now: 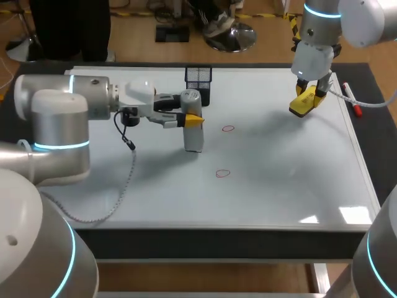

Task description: Pick up the inspection probe, press it on each red-marked spot on the whiteboard one by one, put down the probe, pick up the eraser, and wipe off all the red marks.

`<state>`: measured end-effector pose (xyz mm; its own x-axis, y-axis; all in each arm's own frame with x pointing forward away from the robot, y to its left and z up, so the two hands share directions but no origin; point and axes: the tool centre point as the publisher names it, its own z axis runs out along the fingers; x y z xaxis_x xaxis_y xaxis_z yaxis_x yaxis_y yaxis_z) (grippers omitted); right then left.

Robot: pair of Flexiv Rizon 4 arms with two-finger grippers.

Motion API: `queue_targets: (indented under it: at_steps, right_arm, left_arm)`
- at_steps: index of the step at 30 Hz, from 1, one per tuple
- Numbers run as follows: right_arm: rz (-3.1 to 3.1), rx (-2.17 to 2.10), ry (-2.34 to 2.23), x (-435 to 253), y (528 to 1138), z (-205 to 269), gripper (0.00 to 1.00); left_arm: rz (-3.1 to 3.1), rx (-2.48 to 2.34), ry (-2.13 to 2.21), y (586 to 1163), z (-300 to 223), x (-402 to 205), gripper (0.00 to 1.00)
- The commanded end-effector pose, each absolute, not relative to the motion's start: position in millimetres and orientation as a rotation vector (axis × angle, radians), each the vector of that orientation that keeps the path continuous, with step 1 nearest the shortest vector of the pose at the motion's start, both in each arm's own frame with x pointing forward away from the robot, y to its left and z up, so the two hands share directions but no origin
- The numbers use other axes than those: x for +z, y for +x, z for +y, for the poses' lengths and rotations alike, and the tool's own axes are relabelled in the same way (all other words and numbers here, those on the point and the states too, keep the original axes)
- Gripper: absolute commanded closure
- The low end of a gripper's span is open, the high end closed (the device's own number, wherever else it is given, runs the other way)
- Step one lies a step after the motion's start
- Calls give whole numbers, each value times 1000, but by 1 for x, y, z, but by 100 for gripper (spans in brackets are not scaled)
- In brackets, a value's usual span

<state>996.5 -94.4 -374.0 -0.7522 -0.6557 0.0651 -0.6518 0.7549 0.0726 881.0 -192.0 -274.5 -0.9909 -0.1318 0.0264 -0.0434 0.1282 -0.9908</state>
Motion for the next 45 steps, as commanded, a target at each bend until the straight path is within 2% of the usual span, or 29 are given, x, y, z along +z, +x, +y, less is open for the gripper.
queue_targets:
  at_steps: [1,45]
  right_arm:
    - [-2860,-65,1069,-373,997,-95,100]
    - [-2860,-65,1069,-373,997,-95,100]
  left_arm:
    - [2313,-2017,-187,887,-196,-278,100]
    - [2364,-1976,-253,898,-199,-293,100]
